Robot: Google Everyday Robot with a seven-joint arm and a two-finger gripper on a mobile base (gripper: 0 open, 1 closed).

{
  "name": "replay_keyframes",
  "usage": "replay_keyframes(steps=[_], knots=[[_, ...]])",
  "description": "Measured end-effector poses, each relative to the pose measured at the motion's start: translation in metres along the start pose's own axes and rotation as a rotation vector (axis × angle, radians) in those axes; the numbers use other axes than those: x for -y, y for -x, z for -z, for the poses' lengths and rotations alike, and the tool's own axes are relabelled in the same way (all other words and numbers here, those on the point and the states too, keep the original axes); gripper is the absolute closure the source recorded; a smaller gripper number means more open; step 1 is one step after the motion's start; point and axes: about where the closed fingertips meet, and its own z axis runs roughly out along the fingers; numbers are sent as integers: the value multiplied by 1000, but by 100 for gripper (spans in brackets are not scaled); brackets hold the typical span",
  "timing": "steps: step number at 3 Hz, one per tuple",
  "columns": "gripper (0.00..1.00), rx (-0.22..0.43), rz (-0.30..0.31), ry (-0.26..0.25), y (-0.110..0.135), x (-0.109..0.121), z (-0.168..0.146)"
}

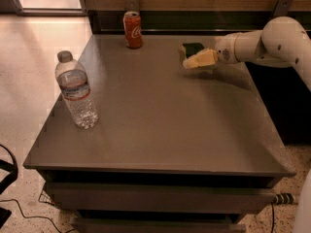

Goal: Move sponge near water bottle

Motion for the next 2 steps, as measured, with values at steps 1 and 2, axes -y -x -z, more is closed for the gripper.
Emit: replay_keyframes(steps=[1, 2], knots=[[0, 22, -43, 11, -11, -6, -9], [1, 46, -88, 21, -22, -14, -18]])
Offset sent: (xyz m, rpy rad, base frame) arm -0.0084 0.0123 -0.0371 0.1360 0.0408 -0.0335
